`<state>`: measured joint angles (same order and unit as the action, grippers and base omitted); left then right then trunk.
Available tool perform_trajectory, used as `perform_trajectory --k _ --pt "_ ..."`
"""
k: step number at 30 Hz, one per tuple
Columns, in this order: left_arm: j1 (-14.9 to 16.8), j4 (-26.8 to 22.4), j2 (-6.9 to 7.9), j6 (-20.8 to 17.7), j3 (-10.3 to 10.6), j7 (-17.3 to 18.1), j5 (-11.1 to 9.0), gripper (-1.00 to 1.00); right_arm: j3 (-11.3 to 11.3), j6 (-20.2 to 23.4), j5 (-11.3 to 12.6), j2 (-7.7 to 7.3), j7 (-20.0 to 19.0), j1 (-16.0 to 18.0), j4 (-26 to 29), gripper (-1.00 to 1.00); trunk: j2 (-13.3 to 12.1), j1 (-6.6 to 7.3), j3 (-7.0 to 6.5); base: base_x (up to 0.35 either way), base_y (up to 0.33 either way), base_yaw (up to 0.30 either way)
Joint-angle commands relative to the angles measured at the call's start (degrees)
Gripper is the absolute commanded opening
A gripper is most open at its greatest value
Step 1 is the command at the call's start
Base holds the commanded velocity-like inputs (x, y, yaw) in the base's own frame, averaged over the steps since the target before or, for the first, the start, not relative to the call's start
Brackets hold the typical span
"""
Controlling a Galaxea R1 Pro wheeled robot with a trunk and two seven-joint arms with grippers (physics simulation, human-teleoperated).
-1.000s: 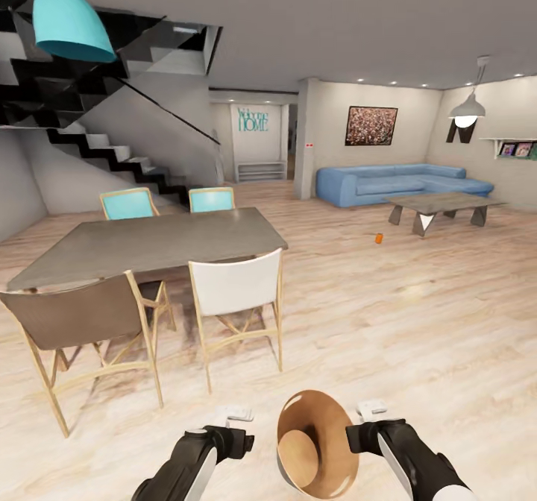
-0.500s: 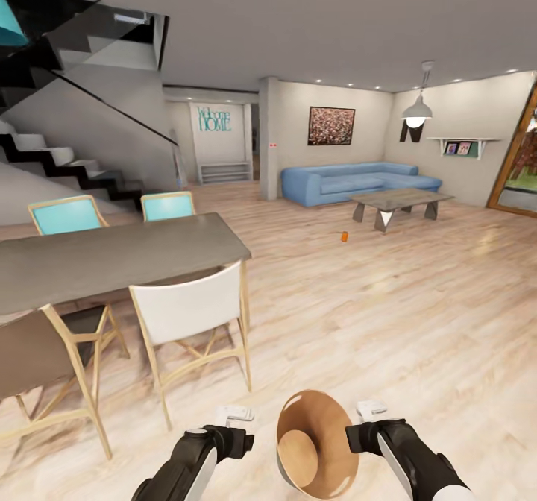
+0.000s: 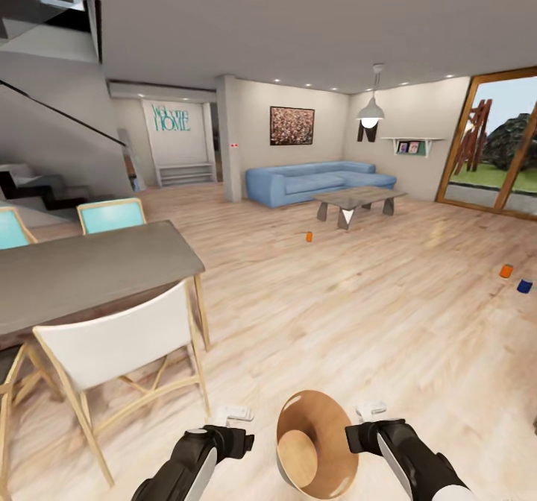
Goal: Put the three can of soda from the living room inside the tash can in the kitchen.
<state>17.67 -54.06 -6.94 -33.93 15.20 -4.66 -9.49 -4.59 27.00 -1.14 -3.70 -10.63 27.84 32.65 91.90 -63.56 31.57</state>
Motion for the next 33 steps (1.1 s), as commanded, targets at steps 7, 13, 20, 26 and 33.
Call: perform_trajectory --k 7,13,20,26,33 --pt "0.0 0.0 -0.01 0.0 0.0 0.0 0.0 1.0 -0.8 0.1 0.7 0.01 -0.4 0.0 0.0 -1.0 0.0 0.0 -0.01 0.31 -0.196 -0.286" --pt "0.0 0.0 0.0 0.1 0.0 0.0 0.0 1.0 -1.1 0.1 0.7 0.01 -0.4 0.0 0.0 -1.0 0.0 0.0 -0.01 0.305 -0.162 -0.286" --pt "0.0 0.0 0.0 0.2 0.0 0.0 0.0 1.0 -1.2 0.1 0.7 0.01 -0.4 0.0 0.0 -1.0 0.0 0.0 -0.01 0.313 -0.117 -0.286" --pt "0.0 0.0 0.0 0.2 0.0 0.0 0.0 1.0 -1.2 0.1 0.7 0.01 -0.4 0.0 0.0 -1.0 0.0 0.0 -0.01 0.324 -0.074 -0.286" --pt "0.0 0.0 0.0 0.2 0.0 0.0 0.0 1.0 -1.9 0.0 0.7 0.09 -0.4 0.0 0.0 -1.0 0.0 0.0 -0.01 0.335 -0.011 -0.247"
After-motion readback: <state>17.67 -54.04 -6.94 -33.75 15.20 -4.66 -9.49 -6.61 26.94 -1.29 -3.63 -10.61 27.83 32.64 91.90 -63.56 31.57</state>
